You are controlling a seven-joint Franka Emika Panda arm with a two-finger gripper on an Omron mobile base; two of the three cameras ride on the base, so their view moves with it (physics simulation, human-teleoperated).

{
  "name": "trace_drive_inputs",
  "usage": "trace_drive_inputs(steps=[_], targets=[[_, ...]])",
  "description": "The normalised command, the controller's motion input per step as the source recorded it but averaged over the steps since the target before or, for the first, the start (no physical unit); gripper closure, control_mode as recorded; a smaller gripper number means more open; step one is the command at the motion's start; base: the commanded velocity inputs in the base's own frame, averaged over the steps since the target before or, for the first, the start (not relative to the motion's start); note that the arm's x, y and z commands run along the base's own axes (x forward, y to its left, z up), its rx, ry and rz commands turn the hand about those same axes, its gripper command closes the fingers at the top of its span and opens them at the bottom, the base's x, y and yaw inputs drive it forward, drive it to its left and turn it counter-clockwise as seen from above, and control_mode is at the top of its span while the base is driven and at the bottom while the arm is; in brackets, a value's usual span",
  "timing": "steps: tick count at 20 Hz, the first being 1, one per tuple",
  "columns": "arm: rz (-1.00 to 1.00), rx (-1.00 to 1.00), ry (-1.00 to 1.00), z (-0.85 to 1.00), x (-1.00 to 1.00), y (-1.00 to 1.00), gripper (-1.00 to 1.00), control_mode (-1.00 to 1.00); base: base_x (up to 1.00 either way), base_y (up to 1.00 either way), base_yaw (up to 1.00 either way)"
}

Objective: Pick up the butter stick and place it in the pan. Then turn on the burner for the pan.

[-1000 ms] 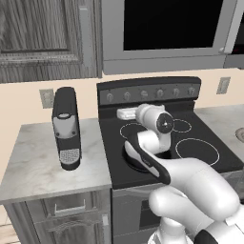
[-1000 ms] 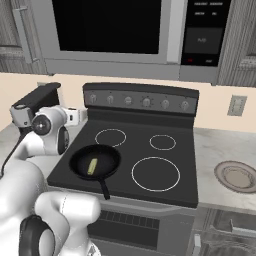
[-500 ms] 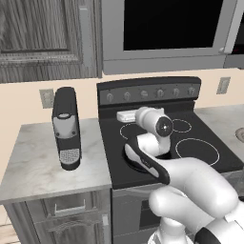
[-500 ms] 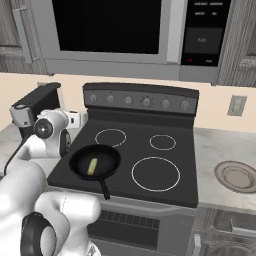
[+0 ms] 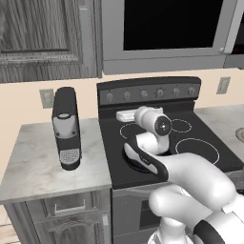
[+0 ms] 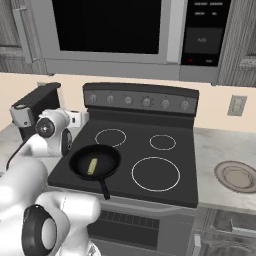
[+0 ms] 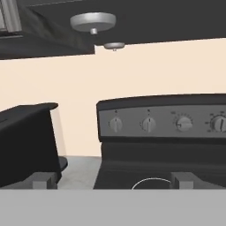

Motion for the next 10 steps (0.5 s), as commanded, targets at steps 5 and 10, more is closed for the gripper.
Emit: trace_drive_inputs(steps=[5,10], targets=[[0.00,0.00,0.00,0.00,0.24,-0.02,-1.00,-1.00,0.00,0.00,0.00],[0.00,0.00,0.00,-0.01,0.23,-0.02,-1.00,-1.00,0.00,0.00,0.00]])
